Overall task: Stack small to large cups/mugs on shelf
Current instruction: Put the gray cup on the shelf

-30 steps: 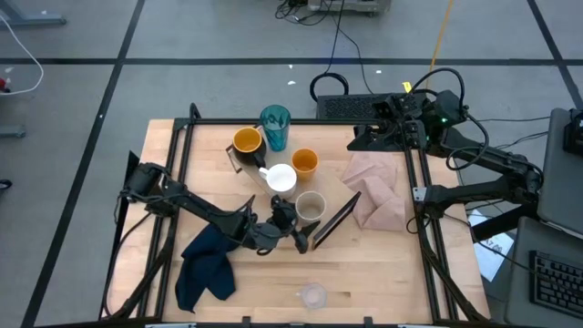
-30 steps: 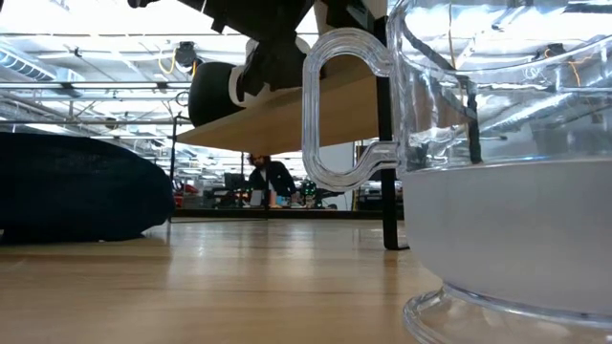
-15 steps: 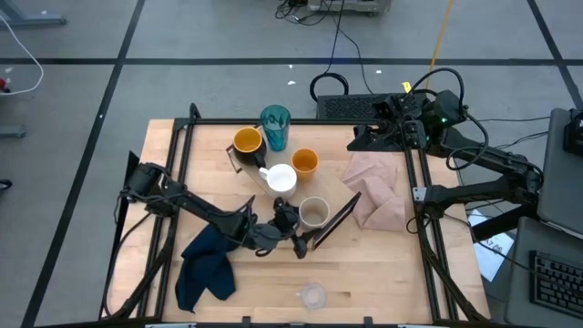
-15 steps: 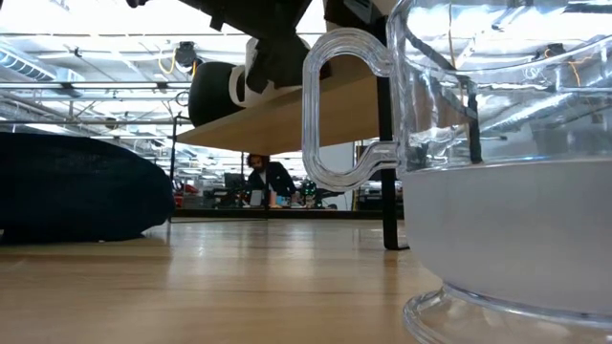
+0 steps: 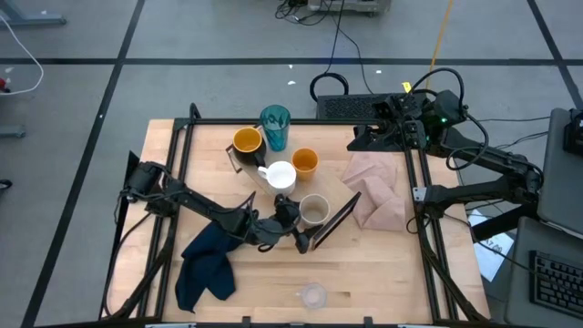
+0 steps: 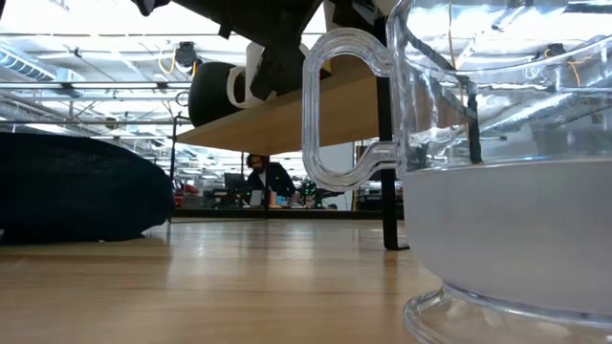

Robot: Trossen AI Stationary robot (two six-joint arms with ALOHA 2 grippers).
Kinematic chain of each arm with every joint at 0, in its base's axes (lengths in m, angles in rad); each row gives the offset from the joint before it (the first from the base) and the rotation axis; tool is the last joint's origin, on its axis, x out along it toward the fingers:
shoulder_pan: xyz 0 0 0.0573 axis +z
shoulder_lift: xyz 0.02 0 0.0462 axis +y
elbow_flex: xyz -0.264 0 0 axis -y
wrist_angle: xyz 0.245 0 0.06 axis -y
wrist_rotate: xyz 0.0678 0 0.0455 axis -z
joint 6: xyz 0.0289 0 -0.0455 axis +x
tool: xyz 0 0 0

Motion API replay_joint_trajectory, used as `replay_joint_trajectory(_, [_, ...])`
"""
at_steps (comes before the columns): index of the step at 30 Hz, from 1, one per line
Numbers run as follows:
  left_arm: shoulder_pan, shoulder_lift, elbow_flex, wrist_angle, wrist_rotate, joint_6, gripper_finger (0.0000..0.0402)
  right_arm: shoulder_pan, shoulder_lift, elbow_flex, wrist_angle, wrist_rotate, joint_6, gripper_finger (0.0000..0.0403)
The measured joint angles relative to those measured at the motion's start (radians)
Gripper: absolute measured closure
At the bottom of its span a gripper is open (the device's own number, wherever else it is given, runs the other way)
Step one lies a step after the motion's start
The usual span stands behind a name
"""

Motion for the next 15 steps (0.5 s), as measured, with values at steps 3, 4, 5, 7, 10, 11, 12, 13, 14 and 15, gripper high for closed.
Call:
replay_joint_trajectory(3, [0.000, -0.001, 0.000, -0.002, 0.000, -0.023, 0.0023, 0.000, 0.000, 0.000, 0.000, 0.000, 0.000, 0.0133])
replay_joint_trajectory(4, [-0.002, -0.001, 0.000, -0.001, 0.000, -0.023, 0.0026, 0.000, 0.000, 0.000, 0.000, 0.000, 0.000, 0.0133])
replay_joint_trajectory(5, [-0.005, -0.001, 0.000, 0.001, 0.000, -0.022, 0.0028, 0.000, 0.000, 0.000, 0.000, 0.000, -0.001, 0.0133])
replay_joint_trajectory(7, [-0.010, -0.001, 0.000, 0.012, -0.001, -0.010, 0.0029, 0.000, 0.000, 0.000, 0.000, 0.000, -0.005, 0.0133])
replay_joint_trajectory(10, [-0.016, -0.001, 0.000, 0.006, 0.004, 0.011, 0.0025, 0.000, 0.000, 0.000, 0.000, 0.000, -0.007, 0.0133])
replay_joint_trajectory(11, [-0.017, -0.001, 0.000, 0.000, 0.006, 0.010, 0.0024, 0.000, 0.000, 0.000, 0.000, 0.000, -0.007, 0.0133])
replay_joint_trajectory(12, [-0.019, -0.001, 0.000, -0.004, 0.006, 0.007, 0.0022, 0.000, 0.000, 0.000, 0.000, 0.000, -0.008, 0.0133])
replay_joint_trajectory(13, [-0.021, -0.001, 0.000, -0.006, 0.006, 0.004, 0.0021, 0.000, 0.000, 0.000, 0.000, 0.000, -0.008, 0.0133])
replay_joint_trajectory(14, [-0.022, -0.001, 0.000, -0.006, 0.006, 0.005, 0.0021, 0.000, 0.000, 0.000, 0.000, 0.000, -0.008, 0.0133])
replay_joint_trajectory(15, [-0.024, -0.001, 0.000, -0.007, 0.005, 0.009, 0.0021, 0.000, 0.000, 0.000, 0.000, 0.000, -0.008, 0.0133])
